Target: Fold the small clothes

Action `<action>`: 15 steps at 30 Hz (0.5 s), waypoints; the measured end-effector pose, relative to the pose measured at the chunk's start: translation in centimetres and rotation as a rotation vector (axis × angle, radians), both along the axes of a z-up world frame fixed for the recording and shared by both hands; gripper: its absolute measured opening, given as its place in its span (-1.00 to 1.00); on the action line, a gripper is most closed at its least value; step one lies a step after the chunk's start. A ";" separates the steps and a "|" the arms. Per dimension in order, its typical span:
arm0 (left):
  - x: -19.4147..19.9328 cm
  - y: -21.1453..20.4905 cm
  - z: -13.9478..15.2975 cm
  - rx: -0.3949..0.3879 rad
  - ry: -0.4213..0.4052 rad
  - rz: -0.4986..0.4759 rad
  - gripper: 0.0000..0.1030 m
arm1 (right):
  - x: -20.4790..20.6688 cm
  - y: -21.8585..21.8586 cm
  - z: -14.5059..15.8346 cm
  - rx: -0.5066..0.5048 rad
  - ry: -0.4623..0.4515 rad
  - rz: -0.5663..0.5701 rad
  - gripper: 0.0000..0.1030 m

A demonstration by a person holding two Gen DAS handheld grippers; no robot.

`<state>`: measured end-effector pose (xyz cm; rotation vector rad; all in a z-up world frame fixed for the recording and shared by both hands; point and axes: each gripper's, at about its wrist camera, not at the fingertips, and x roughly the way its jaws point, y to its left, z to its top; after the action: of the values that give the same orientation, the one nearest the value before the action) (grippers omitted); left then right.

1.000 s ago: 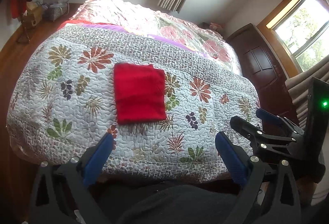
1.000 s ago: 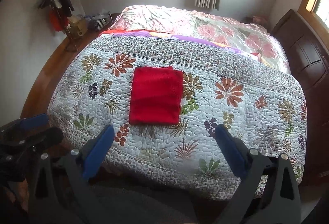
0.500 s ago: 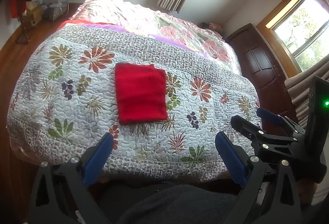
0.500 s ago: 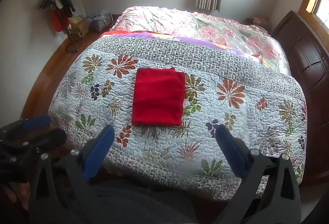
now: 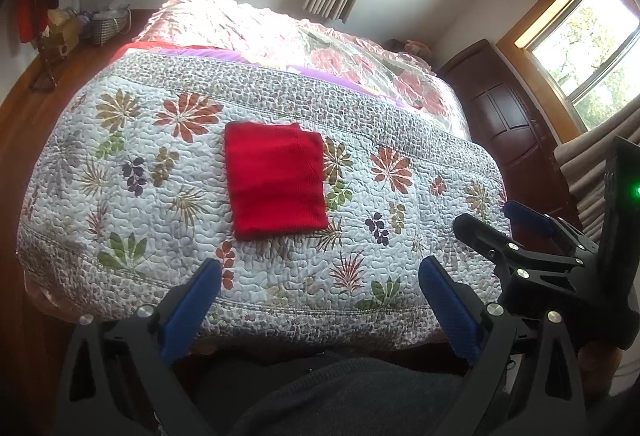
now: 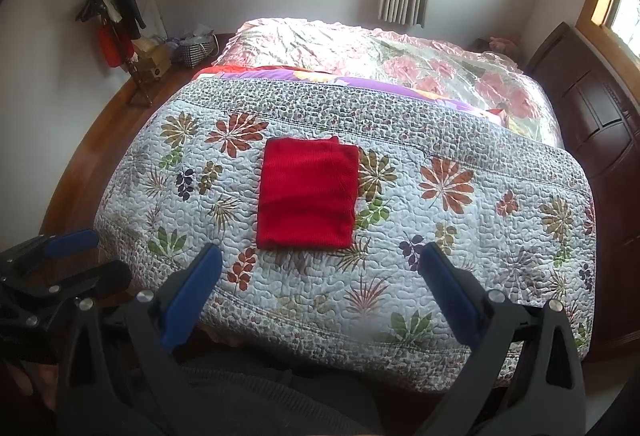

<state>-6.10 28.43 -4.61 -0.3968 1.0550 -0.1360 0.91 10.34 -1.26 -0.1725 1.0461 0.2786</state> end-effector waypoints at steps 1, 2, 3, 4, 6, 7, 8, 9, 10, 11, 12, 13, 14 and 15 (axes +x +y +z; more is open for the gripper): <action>0.0 0.0 0.0 0.001 -0.001 -0.001 0.92 | 0.0 0.0 0.0 0.000 0.000 0.000 0.91; 0.0 0.0 0.0 0.002 -0.001 -0.001 0.92 | 0.0 0.0 0.0 -0.001 0.001 0.001 0.91; 0.0 -0.1 0.0 0.003 -0.001 -0.002 0.92 | 0.1 -0.1 0.0 0.000 0.002 0.000 0.91; 0.0 -0.1 0.1 0.004 -0.001 -0.003 0.92 | 0.1 -0.1 0.0 0.000 0.001 0.000 0.91; 0.0 -0.1 0.1 0.007 -0.003 -0.004 0.92 | 0.1 -0.1 0.1 0.000 -0.002 -0.001 0.91; 0.0 -0.1 0.2 0.008 -0.003 -0.004 0.92 | 0.1 -0.1 0.1 0.003 -0.003 0.000 0.91; 0.0 -0.2 0.2 0.007 -0.004 -0.004 0.92 | 0.1 -0.1 0.2 0.003 -0.005 -0.002 0.92; 0.0 -0.2 0.2 0.008 -0.005 -0.005 0.92 | 0.0 -0.1 0.2 0.004 -0.008 -0.004 0.92; 0.0 -0.2 0.2 0.010 -0.005 -0.004 0.92 | 0.0 -0.1 0.2 0.004 -0.009 -0.004 0.92; 0.1 -0.2 0.2 0.011 -0.005 -0.004 0.92 | 0.0 0.0 0.2 0.004 -0.009 -0.004 0.92; 0.0 -0.2 0.2 0.010 -0.005 -0.004 0.92 | 0.0 0.0 0.2 0.004 -0.008 -0.004 0.93; 0.0 -0.1 0.2 0.011 -0.006 -0.004 0.92 | -0.1 0.0 0.2 0.003 -0.008 -0.002 0.93; 0.0 -0.1 0.3 0.011 -0.007 -0.002 0.92 | -0.1 0.0 0.2 0.003 -0.010 -0.003 0.93; 0.0 -0.1 0.2 0.010 -0.007 0.000 0.92 | -0.1 0.0 0.3 0.002 -0.013 -0.004 0.93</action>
<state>-6.12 28.32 -4.37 -0.3871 1.0484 -0.1316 0.82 10.33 -0.98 -0.1703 1.0335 0.2750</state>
